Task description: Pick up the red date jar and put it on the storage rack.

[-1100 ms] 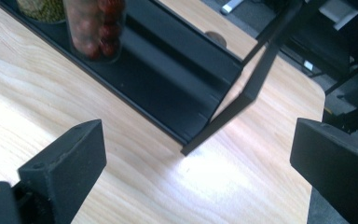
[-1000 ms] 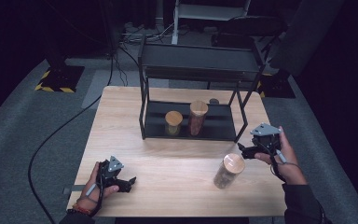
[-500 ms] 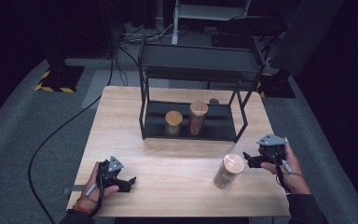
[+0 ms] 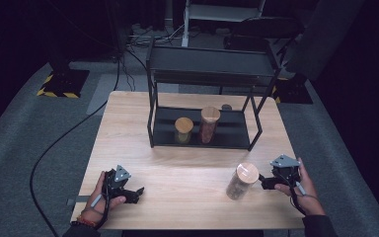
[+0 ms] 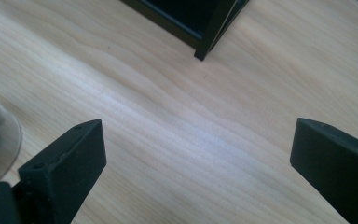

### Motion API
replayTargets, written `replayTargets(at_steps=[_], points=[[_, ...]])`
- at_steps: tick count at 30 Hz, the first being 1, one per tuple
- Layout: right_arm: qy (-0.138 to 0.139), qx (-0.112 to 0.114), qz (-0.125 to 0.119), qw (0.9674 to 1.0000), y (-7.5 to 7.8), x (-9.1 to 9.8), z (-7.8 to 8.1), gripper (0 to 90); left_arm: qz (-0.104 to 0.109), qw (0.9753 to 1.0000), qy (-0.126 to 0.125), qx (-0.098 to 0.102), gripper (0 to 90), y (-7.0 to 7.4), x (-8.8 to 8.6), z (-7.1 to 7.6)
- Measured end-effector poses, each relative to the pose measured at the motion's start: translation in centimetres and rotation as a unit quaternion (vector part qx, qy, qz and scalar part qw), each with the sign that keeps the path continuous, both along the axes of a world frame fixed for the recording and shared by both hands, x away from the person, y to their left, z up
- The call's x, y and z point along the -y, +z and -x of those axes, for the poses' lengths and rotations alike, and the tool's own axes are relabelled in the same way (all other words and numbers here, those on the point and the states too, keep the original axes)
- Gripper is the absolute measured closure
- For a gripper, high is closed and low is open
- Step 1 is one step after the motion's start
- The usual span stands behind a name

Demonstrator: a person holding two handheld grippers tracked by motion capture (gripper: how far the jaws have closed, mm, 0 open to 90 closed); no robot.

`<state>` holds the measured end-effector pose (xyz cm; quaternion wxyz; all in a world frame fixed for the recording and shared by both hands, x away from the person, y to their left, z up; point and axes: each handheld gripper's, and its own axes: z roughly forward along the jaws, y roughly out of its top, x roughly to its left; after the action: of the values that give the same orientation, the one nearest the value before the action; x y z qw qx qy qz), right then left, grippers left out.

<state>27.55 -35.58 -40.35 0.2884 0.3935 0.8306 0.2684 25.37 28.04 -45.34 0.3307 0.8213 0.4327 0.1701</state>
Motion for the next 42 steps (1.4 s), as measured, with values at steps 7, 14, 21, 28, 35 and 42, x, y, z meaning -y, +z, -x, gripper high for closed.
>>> replayTargets(at_steps=[7, 14, 21, 28, 35, 42], points=[[0.005, 0.000, -0.005, 1.0000, -1.4, 0.4, 0.7, 3.3, 0.000, 1.0000, 0.000, 0.000, 0.1, 0.0, 0.0, 0.0], [0.000, -0.006, -0.013, 0.9999, -2.6, 1.1, 1.3, 3.3, 0.000, 1.0000, 0.000, 0.000, 0.1, 0.0, 0.0, 0.0], [0.004, -0.012, -0.027, 0.9995, -3.5, 2.1, 1.7, 3.3, 0.000, 1.0000, 0.000, 0.000, 0.1, 0.0, 0.0, 0.0], [-0.004, -0.021, -0.051, 0.9985, -4.4, 3.0, 1.8, 2.5, 0.000, 1.0000, 0.000, 0.000, 0.1, 0.0, 0.0, 0.0], [-0.023, -0.037, -0.102, 0.9939, -5.2, 4.7, 1.7, 0.4, 0.000, 1.0000, 0.000, 0.000, 0.1, 0.0, 0.0, 0.0], [-0.025, -0.054, -0.118, 0.9913, -5.1, 5.4, 1.2, 0.2, 0.000, 1.0000, -0.002, 0.001, 0.1, 0.0, -0.1, -0.1]])
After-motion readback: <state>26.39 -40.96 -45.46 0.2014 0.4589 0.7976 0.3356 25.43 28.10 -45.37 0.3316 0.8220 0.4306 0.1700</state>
